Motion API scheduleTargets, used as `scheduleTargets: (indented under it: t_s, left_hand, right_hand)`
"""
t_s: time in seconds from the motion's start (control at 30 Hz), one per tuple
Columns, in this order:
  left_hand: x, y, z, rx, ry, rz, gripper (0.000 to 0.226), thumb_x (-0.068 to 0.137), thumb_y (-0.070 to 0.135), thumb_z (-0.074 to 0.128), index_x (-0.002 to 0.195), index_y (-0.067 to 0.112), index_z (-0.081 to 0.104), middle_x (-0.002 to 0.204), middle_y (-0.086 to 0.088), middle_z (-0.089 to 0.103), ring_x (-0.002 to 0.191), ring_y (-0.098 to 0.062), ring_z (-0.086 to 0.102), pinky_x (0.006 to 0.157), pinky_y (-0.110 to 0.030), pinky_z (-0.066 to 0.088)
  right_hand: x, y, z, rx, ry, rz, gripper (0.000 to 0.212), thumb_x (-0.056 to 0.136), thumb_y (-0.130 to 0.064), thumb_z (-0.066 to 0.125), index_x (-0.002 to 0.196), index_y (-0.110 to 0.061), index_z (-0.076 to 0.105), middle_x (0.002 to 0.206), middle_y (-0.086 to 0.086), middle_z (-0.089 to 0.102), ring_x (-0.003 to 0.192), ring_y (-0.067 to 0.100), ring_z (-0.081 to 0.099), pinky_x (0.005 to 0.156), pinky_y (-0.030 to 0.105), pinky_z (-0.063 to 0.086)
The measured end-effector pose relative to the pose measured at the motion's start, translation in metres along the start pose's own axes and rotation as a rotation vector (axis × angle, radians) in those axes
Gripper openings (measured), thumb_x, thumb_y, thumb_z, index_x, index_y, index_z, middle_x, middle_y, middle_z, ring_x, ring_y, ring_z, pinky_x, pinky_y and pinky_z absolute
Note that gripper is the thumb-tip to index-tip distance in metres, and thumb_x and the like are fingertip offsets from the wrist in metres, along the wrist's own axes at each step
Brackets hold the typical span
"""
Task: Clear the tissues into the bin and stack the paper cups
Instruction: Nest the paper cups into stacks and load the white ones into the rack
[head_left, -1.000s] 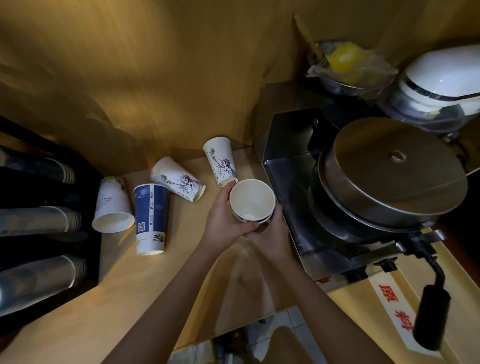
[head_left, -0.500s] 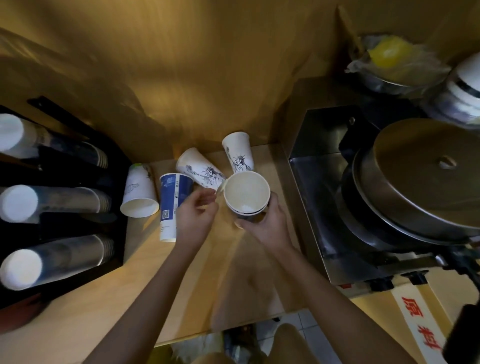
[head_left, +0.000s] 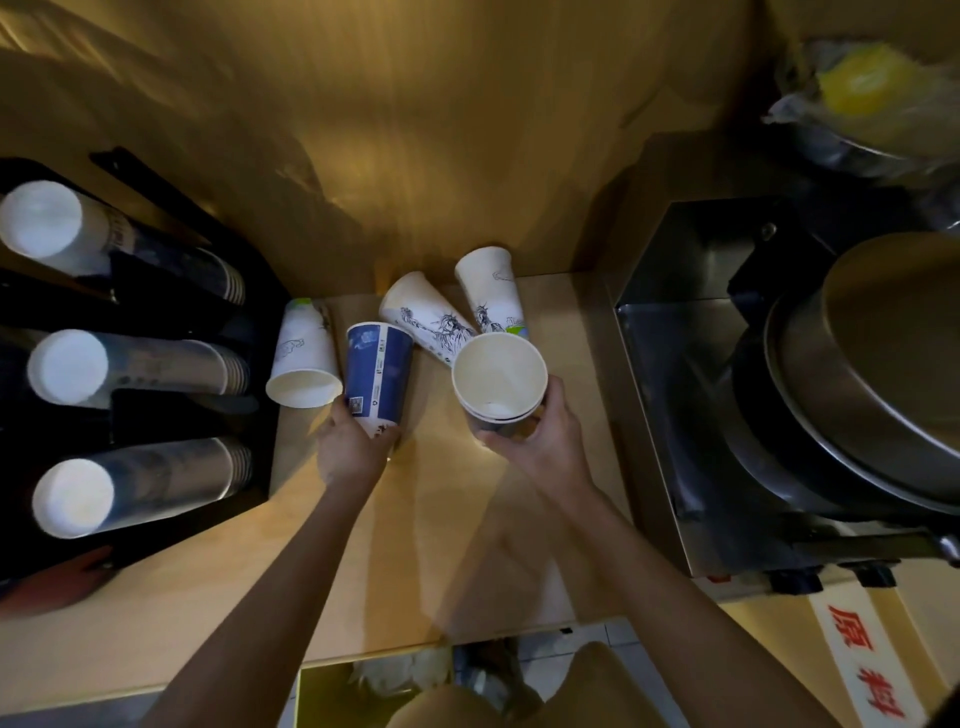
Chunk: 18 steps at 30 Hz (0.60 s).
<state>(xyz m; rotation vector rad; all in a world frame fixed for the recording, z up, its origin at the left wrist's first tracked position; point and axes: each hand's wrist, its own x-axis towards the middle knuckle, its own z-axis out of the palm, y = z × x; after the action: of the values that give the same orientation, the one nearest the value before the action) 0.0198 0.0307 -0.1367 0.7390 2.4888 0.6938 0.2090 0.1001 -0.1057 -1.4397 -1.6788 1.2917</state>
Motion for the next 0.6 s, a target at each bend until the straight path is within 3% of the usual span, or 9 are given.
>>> scheduleTargets:
  t_s: [0.13, 0.33, 0.4, 0.5, 0.57, 0.6]
  left_hand:
    - [-0.006, -0.002, -0.004, -0.104, 0.007, -0.021, 0.072, 0.070, 0.024, 0.076, 0.126, 0.003, 0.037, 0.121, -0.025, 0.057, 0.105, -0.039, 0.057, 0.087, -0.047, 0.049]
    - [-0.027, 0.017, -0.025, -0.383, 0.023, 0.014, 0.085, 0.065, 0.019, 0.080, 0.135, 0.007, 0.032, 0.122, -0.021, 0.058, 0.102, -0.031, 0.059, 0.092, -0.048, 0.049]
    - [-0.037, 0.038, -0.035, -0.554, 0.001, 0.087, 0.085, 0.066, 0.009, 0.079, 0.136, 0.010, 0.030, 0.125, -0.013, 0.053, 0.099, -0.020, 0.057, 0.091, -0.038, 0.049]
    - [-0.048, 0.070, -0.049, -0.733, -0.038, 0.268, 0.089, 0.056, 0.012, 0.083, 0.132, 0.013, 0.036, 0.112, 0.008, 0.052, 0.091, 0.014, 0.055, 0.076, -0.002, 0.043]
    - [-0.055, 0.086, -0.055, -0.814, -0.058, 0.336, 0.083, 0.056, 0.010, 0.082, 0.127, 0.020, 0.041, 0.111, 0.015, 0.051, 0.093, 0.021, 0.053, 0.075, 0.000, 0.043]
    - [-0.058, 0.093, -0.057, -0.862, -0.072, 0.352, 0.080, 0.056, 0.009, 0.081, 0.125, 0.024, 0.042, 0.114, 0.013, 0.053, 0.098, 0.016, 0.055, 0.078, -0.005, 0.047]
  right_hand:
    - [-0.002, 0.001, -0.002, 0.016, -0.004, 0.000, 0.072, 0.054, -0.015, 0.087, 0.111, -0.022, 0.044, 0.104, -0.005, 0.058, 0.096, 0.014, 0.057, 0.084, 0.032, 0.051]
    - [-0.003, -0.001, -0.002, 0.009, -0.019, 0.019, 0.071, 0.054, -0.017, 0.086, 0.111, -0.021, 0.044, 0.103, -0.006, 0.056, 0.096, 0.013, 0.054, 0.083, 0.029, 0.049]
    - [-0.004, -0.002, -0.002, 0.009, -0.015, 0.025, 0.070, 0.054, -0.016, 0.086, 0.110, -0.022, 0.044, 0.102, -0.005, 0.056, 0.096, 0.014, 0.054, 0.081, 0.028, 0.048]
    - [-0.004, -0.005, -0.003, 0.020, -0.021, 0.032, 0.069, 0.056, -0.014, 0.085, 0.111, -0.018, 0.044, 0.099, -0.006, 0.055, 0.092, 0.013, 0.053, 0.079, 0.026, 0.046]
    - [-0.005, -0.006, -0.003, 0.013, -0.021, 0.034, 0.069, 0.056, -0.016, 0.086, 0.110, -0.018, 0.044, 0.098, -0.006, 0.055, 0.093, 0.013, 0.054, 0.079, 0.027, 0.047]
    - [-0.004, -0.006, -0.003, 0.007, -0.022, 0.033, 0.069, 0.056, -0.017, 0.086, 0.111, -0.018, 0.044, 0.098, -0.006, 0.055, 0.094, 0.014, 0.055, 0.080, 0.028, 0.047]
